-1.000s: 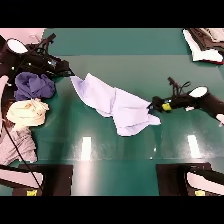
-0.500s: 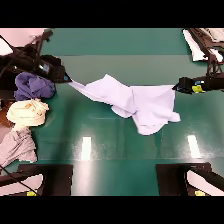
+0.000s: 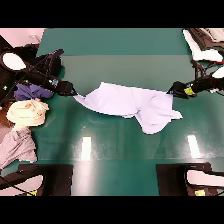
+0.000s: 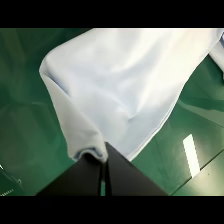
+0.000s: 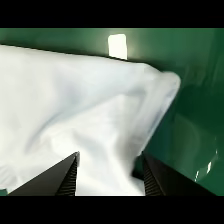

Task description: Fold the shirts.

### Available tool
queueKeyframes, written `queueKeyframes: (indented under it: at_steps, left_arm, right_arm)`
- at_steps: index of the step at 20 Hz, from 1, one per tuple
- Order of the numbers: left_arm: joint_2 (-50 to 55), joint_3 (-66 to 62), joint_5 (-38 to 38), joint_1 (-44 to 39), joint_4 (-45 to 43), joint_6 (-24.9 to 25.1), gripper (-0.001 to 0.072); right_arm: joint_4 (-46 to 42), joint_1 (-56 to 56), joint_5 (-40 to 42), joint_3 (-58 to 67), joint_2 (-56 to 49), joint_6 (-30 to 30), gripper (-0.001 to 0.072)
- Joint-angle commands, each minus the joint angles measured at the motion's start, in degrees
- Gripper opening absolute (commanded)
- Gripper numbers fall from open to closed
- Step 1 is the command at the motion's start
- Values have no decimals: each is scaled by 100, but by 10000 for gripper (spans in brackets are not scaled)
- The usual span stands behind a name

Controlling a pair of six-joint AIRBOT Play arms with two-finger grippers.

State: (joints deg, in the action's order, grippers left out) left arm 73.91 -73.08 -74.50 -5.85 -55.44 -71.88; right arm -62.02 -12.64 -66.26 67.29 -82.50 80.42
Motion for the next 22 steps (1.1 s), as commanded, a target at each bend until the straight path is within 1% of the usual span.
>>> queueKeyframes:
  at_steps: [1, 3, 5, 6, 7, 8, 9, 10, 11, 13, 15, 16, 19, 22]
  left_arm:
    - [-11, 48, 118, -11, -4, -20, 22]
    - [-9, 48, 219, -11, -4, -33, 23]
    - [-9, 48, 295, -11, -4, -33, 23]
    - [-9, 48, 295, -11, -4, -33, 23]
    - [-11, 48, 295, -11, -4, -35, 23]
    - [-9, 48, 295, -11, -7, -33, 23]
    - [-9, 48, 297, -11, -7, -33, 23]
    - [-9, 46, 323, -11, -7, -57, 23]
    - [-11, 39, 413, 7, -9, -195, 22]
    - [-13, -149, 555, 90, -57, -413, 22]
    - [-39, -682, 612, 289, -76, -540, 22]
    - [-122, -1016, 671, 407, -131, -619, 22]
    - [-509, -2321, 833, 756, -186, -616, 22]
    - [-929, -3587, 898, 887, -328, -614, 22]
  right_arm:
    - [101, -302, -229, -9, -350, -232, 448]
    - [101, -317, -107, -81, -348, -306, 436]
    - [101, -251, 138, -133, -350, -321, 358]
    - [103, -208, 227, -131, -348, -319, 341]
    - [103, -177, 247, -96, -345, -321, 302]
    - [101, -125, 245, -39, -348, -321, 302]
    - [101, -83, 201, 39, -345, -328, 268]
    - [98, -59, 144, 136, -341, -343, 69]
    - [109, -55, 63, 247, -337, -341, 14]
    - [107, -59, -367, 678, -332, -339, 12]
    - [103, -59, -754, 1163, -149, -339, 12]
    - [103, -59, -800, 1425, 59, -337, 12]
    - [103, -61, -743, 2251, 903, -330, 11]
    - [94, -81, -544, 3067, 1775, -330, 11]
